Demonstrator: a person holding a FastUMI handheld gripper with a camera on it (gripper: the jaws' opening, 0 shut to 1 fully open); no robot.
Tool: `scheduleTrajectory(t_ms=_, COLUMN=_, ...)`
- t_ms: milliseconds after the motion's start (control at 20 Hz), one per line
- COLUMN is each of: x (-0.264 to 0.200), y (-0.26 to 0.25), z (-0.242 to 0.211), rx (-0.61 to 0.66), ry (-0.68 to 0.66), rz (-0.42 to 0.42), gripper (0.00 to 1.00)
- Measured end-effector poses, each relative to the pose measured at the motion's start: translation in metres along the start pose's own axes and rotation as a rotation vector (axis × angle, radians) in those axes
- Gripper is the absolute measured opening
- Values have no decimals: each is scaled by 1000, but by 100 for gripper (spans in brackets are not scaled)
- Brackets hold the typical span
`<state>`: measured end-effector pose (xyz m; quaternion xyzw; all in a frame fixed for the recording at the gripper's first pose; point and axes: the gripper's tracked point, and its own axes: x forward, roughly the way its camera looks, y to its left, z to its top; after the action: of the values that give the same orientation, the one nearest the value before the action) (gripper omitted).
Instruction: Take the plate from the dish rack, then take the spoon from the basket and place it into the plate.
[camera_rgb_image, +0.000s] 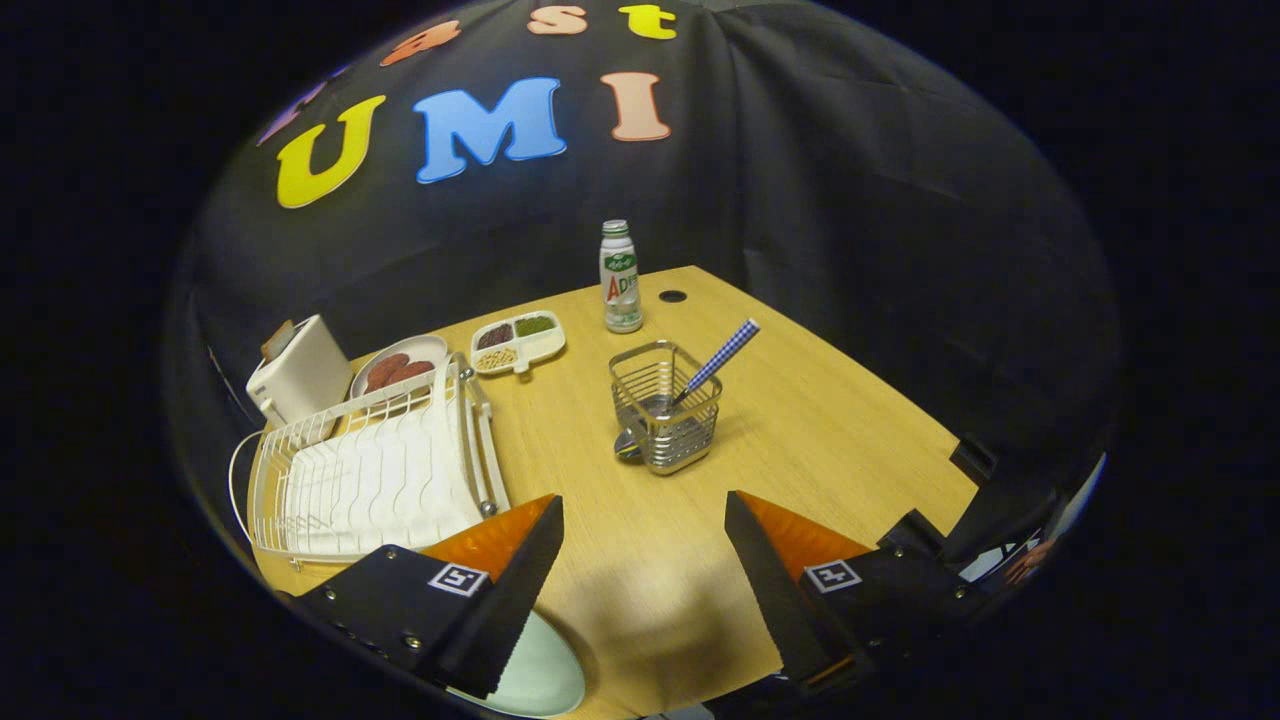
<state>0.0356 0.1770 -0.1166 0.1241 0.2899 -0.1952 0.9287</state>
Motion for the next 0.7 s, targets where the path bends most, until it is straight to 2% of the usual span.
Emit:
scheduleTrajectory(t_ms=300, x=48, y=-32, z=52, rx=104, ry=-45, rz=-120, gripper=98)
scheduleTrajectory(t_ms=600, x=98, y=-45, z=78, rx=192, ry=-53, rz=-157, gripper=93)
scheduleTrajectory(t_ms=650, x=106, y=-45, z=79, rx=204, ry=-54, rz=-156, gripper=91)
scheduleTrajectory(t_ms=700, x=113, y=-46, z=78, rx=213, ry=-47, rz=-158, gripper=77)
